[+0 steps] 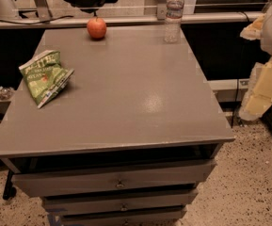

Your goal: Pick water bottle

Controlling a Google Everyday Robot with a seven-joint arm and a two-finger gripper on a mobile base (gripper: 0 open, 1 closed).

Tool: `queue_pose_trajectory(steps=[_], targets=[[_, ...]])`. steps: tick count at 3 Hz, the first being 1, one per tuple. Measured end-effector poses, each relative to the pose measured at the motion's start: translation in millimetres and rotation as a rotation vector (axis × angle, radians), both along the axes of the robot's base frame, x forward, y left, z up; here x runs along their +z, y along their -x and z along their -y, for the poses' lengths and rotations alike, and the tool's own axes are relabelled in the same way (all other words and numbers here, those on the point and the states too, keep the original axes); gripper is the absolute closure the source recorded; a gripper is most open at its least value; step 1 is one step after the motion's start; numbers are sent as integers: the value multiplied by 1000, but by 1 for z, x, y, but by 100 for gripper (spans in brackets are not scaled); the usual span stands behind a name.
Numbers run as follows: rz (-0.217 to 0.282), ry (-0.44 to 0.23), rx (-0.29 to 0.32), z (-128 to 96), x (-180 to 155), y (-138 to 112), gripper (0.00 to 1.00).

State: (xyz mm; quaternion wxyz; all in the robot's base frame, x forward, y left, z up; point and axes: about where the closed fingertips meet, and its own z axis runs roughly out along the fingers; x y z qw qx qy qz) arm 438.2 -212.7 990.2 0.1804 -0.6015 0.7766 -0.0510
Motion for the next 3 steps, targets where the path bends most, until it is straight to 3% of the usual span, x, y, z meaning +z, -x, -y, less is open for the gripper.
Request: queue_pose_trajectory(steps=[1,2,3], targets=[[0,0,0,0,0,0,0],[45,-85,-25,-11,1,-34,0],[136,-290,-51,-55,8,-111,0]])
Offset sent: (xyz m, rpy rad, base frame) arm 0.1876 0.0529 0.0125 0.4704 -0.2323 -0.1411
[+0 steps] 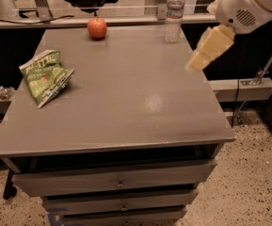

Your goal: Pick water bottle

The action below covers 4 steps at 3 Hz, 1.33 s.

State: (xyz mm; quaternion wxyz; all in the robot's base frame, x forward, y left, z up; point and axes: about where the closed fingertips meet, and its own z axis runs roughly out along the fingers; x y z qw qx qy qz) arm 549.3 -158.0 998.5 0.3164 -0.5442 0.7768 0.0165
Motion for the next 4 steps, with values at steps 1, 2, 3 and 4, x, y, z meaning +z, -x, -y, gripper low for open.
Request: queue_pose_trajectory(steps=[1,2,3,4], targets=[[72,-142,-3,-40,9,-53,0],[126,-247,-45,-56,13,-98,0],[183,-331,-110,-60,8,-140,0],[183,-331,-99,-61,8,-138,0]])
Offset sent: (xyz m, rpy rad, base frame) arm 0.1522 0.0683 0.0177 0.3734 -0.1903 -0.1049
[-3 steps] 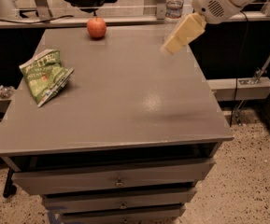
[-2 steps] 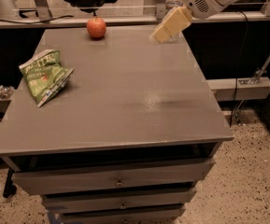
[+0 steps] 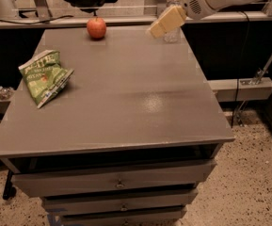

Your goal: Pick water bottle

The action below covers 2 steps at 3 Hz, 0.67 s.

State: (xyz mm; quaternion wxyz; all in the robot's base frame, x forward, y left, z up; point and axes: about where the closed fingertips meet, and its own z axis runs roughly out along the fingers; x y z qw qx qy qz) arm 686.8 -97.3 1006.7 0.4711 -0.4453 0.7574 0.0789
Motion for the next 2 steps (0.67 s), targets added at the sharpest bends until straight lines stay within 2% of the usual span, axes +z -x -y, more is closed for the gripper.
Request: queue_pose_trajectory(steps=[1,2], targets=[[23,-37,-9,11,-11,-9,0],[42,-99,-51,32,-31,-30,0]])
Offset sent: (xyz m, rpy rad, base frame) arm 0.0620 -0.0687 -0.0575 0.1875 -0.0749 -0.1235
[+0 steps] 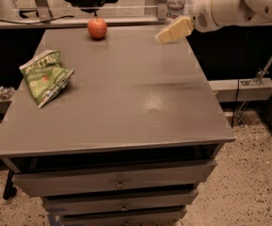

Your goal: Pick water bottle

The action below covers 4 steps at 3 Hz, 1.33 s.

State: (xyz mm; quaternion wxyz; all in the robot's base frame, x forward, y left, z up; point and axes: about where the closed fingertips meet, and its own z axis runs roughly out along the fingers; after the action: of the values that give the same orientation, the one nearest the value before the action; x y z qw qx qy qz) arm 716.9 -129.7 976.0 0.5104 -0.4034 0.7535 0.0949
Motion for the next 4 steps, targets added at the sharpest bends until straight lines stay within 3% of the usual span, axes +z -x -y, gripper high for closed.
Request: queue_pose_trajectory(steps=[2,4], targets=[[56,-140,-94,34,-36,-63,0],[114,-209,-193,64,-60,-124,0]])
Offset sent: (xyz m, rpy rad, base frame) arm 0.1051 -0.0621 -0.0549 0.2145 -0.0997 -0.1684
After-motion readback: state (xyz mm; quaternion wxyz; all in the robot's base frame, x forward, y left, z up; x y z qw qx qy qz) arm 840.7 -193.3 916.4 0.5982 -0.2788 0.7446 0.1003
